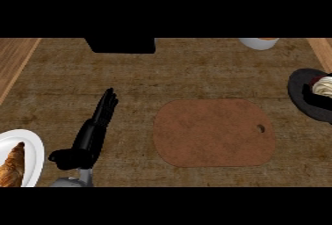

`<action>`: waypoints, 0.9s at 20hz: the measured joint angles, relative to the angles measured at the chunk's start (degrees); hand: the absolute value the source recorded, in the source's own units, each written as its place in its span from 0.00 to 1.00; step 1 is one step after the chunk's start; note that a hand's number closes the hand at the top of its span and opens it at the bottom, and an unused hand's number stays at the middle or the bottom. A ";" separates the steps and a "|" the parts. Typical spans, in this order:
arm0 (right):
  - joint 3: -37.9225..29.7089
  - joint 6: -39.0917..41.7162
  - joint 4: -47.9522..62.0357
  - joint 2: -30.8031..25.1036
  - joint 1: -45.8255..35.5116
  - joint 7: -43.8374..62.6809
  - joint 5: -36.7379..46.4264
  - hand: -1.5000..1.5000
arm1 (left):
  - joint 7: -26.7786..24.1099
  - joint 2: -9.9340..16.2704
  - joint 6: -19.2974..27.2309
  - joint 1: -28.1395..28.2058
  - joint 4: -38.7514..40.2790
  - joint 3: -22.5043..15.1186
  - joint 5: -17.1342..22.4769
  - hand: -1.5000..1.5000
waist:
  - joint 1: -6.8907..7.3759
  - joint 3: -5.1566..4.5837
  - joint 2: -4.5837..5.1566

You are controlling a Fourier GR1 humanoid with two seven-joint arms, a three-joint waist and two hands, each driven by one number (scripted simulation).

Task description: Pick the cupcake from the cutting board and place it in the pan

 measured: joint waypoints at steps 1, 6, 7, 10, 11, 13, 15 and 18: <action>-1.51 -0.73 2.63 -1.08 -1.42 -1.95 -1.28 1.00 | 0.23 -0.19 0.03 -0.36 0.03 -0.07 -0.02 0.50 | 0.17 0.04 0.08; -7.05 -4.38 16.57 -5.27 -7.29 -11.81 -5.58 1.00 | -0.24 -0.72 -0.17 -0.34 0.31 -0.75 -0.58 0.50 | 0.95 0.10 0.35; -8.06 -4.49 18.86 -6.37 -8.02 -13.62 -6.37 1.00 | -0.05 -0.65 -0.23 -0.50 0.12 -0.60 -0.52 0.50 | 1.06 0.12 0.41; -9.97 -4.55 24.80 -9.39 -10.85 -16.69 -7.46 1.00 | -0.42 -0.86 -0.64 -1.00 0.69 -0.74 -0.48 0.50 | 1.63 0.19 0.71; -10.50 -4.27 26.45 -10.37 -11.52 -17.68 -7.79 1.00 | -0.51 -0.67 -1.00 -1.04 0.66 -0.54 -0.22 0.50 | 1.79 0.20 0.77; -9.80 -1.59 30.48 -12.03 -12.28 -15.36 -6.71 0.00 | -0.91 -0.98 -1.16 -1.37 0.95 -0.97 -0.39 0.50 | 2.41 0.17 1.10; -7.51 1.87 34.06 -13.25 -12.29 -13.08 -4.25 0.00 | -1.19 -0.86 -1.44 -2.02 1.58 -0.85 -0.46 0.50 | 2.83 0.14 1.37; -5.12 8.12 38.24 -14.14 -14.03 -10.35 -2.03 0.00 | -1.13 -1.08 -1.55 -2.62 1.81 -1.22 -0.73 0.50 | 3.63 0.22 1.55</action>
